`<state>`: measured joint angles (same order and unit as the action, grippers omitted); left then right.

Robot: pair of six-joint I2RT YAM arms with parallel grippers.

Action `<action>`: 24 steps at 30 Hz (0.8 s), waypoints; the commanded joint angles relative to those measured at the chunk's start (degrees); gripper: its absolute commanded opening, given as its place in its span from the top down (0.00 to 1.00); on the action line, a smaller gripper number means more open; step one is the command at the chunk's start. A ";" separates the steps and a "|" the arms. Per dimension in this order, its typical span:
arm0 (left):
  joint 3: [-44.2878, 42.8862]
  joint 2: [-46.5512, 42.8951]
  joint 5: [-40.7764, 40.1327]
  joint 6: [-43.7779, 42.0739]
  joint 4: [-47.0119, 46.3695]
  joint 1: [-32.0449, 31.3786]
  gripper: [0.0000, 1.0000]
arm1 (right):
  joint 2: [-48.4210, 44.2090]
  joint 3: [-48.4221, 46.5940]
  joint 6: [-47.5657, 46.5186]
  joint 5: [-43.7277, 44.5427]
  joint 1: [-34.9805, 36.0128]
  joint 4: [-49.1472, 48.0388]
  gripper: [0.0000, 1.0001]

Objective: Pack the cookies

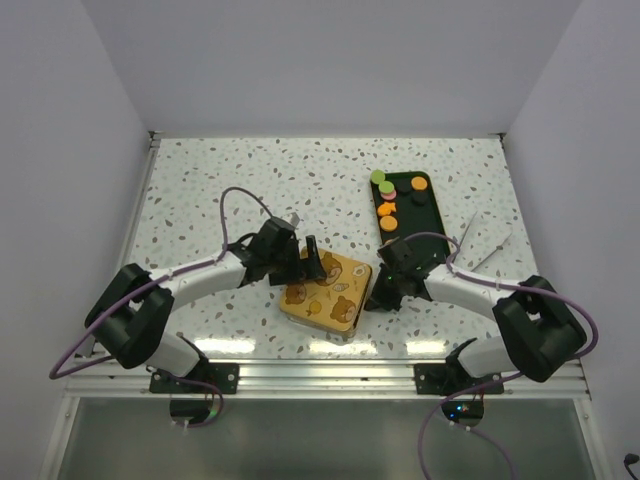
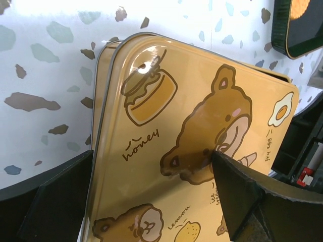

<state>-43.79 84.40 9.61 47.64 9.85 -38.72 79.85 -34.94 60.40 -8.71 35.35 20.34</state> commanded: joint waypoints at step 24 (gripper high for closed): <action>-10.78 8.67 -0.20 8.26 1.84 -7.16 0.00 | 1.01 1.89 10.00 -5.62 2.09 -18.67 0.89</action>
<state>-51.81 89.58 -1.41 51.44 14.28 -41.76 80.25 -33.04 66.59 -11.27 35.68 15.57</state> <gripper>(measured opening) 1.001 0.105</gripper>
